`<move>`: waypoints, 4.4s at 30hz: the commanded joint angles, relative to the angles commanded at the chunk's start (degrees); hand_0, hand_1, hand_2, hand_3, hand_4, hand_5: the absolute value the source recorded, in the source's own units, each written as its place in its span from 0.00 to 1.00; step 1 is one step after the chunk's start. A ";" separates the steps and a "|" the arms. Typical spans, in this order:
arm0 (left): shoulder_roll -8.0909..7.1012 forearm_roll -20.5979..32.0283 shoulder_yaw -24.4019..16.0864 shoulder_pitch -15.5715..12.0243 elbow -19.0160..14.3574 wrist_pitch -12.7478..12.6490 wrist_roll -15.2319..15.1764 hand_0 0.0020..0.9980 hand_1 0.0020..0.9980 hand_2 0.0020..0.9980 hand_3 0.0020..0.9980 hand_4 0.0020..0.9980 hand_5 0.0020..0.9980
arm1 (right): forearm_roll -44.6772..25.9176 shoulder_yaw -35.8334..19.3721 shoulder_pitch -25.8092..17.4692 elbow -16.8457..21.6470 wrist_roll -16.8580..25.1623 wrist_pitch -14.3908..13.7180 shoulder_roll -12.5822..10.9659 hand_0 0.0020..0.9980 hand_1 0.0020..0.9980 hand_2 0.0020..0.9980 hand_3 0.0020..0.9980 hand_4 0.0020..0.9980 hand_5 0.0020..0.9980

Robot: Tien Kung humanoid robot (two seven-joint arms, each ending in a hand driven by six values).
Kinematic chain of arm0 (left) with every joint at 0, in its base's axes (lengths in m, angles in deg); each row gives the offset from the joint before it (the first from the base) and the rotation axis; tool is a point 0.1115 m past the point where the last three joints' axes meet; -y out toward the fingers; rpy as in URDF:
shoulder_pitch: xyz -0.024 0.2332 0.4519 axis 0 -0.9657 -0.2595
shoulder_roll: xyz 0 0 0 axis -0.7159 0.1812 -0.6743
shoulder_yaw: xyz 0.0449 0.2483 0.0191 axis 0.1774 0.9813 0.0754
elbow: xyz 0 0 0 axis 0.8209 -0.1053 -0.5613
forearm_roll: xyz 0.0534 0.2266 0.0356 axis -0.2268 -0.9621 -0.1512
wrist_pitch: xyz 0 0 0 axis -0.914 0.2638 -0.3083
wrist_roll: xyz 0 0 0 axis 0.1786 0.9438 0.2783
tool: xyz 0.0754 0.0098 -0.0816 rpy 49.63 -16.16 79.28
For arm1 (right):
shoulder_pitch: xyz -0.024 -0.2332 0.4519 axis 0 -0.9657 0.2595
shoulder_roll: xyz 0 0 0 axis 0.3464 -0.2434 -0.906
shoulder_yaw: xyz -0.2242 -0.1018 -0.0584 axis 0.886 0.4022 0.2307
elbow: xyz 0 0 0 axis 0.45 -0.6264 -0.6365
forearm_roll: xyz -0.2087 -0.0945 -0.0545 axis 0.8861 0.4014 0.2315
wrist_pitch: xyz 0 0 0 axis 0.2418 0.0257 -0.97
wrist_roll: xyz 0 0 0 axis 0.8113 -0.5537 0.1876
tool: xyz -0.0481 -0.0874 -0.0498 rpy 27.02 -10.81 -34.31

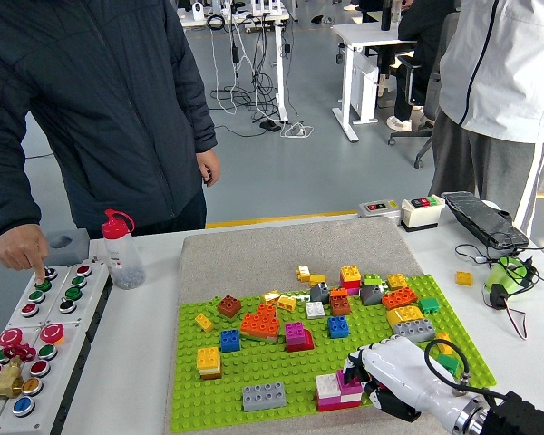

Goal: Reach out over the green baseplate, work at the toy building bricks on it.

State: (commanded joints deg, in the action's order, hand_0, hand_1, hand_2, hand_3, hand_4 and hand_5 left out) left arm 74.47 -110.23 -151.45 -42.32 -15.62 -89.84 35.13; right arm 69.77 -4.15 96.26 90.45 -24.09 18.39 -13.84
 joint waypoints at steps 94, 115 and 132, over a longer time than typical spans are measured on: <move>-0.49 0.75 1.21 0.71 0.00 -0.37 -0.13 0.73 0.77 0.77 0.68 0.48 1.00 | -8.90 -13.41 6.11 -21.32 -2.15 3.83 -0.22 0.86 0.71 0.70 0.75 0.61 0.13; -0.56 0.90 1.90 0.42 0.00 -0.37 0.07 0.73 0.77 0.77 0.67 0.48 1.00 | -13.66 -4.69 17.00 -27.69 -0.94 5.70 5.34 0.84 0.69 0.69 0.74 0.58 0.12; -0.77 0.81 2.21 0.21 0.00 -0.25 0.12 0.73 0.76 0.77 0.67 0.48 1.00 | -17.13 -1.96 20.71 -18.30 -5.41 8.82 9.09 0.67 0.60 0.62 0.69 0.56 0.11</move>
State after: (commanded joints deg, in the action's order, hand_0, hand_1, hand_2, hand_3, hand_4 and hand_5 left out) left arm 73.70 -109.42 -149.24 -42.11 -15.62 -90.08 35.25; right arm 52.64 -6.11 116.97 72.16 -29.49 27.21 -4.75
